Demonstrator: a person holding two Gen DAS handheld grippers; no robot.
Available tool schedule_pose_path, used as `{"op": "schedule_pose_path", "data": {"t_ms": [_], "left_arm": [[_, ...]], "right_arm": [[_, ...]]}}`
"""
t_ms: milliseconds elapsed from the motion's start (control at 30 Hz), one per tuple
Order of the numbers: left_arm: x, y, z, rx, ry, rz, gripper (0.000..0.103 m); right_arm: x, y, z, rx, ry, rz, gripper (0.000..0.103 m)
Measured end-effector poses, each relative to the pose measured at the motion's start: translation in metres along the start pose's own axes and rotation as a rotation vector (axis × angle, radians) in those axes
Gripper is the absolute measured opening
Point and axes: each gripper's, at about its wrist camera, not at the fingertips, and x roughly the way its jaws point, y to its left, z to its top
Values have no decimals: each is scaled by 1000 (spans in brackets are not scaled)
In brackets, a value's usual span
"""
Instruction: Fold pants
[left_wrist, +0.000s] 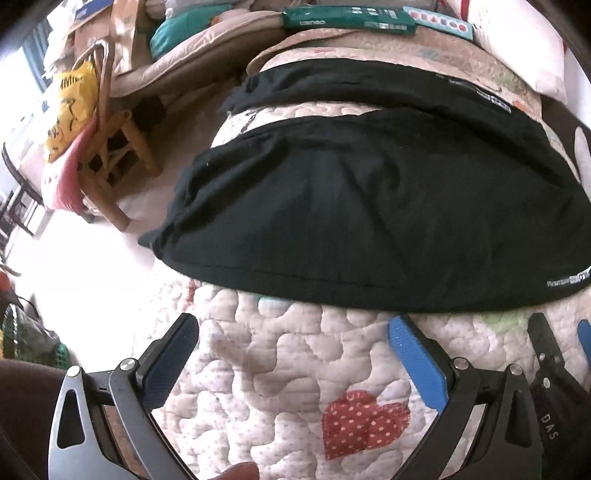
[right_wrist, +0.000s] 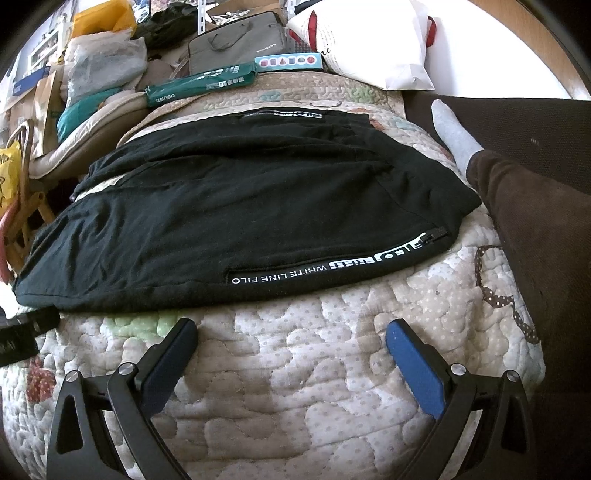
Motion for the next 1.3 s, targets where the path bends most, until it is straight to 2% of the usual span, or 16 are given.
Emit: {"op": "schedule_pose_path", "data": {"t_ms": [100,167,233,300,433,567,633,700,800,900,967,1033,1067,1133,1200,1300], "left_arm": [[4,7,-1,-38,14,-33,103],[8,15,-3,-82,35,-82,103],[11,19,-2,-79,47,-112,103],[11,20,-3,-60,54,-122,103],[9,20,-9,-37,25,-122,103],[4,19,-11,-17,28,-117,103],[0,18,-12,-20,11,-123,103],[-9,21,-10,-31,-10,-148,103],[-38,27,-5,-31,-94,-194,103],[-61,28,1,38,-134,-161,101],[-69,29,6,61,-139,-156,79],[-68,32,18,57,-92,-199,66],[-65,33,24,45,-68,-225,63],[-57,34,41,22,-18,-272,62],[-50,32,60,12,4,-278,62],[-42,35,94,11,-12,-270,62]], "right_arm": [[0,-2,1,9,13,10,103],[2,-5,5,21,46,29,103],[5,-6,10,10,90,39,103],[7,-8,12,18,117,54,103],[18,-1,26,-8,229,17,103],[23,-3,30,-4,220,28,103],[24,-4,29,5,211,30,103],[26,-1,33,-12,249,23,103],[23,-6,40,-23,307,41,102],[2,-15,36,14,297,73,102],[-9,-23,35,59,299,125,102],[-24,-32,40,98,279,181,102],[-28,-33,45,103,265,188,102],[-40,-38,61,109,228,203,102],[-50,-42,81,99,175,213,103],[-51,-44,124,33,122,238,103]]}}
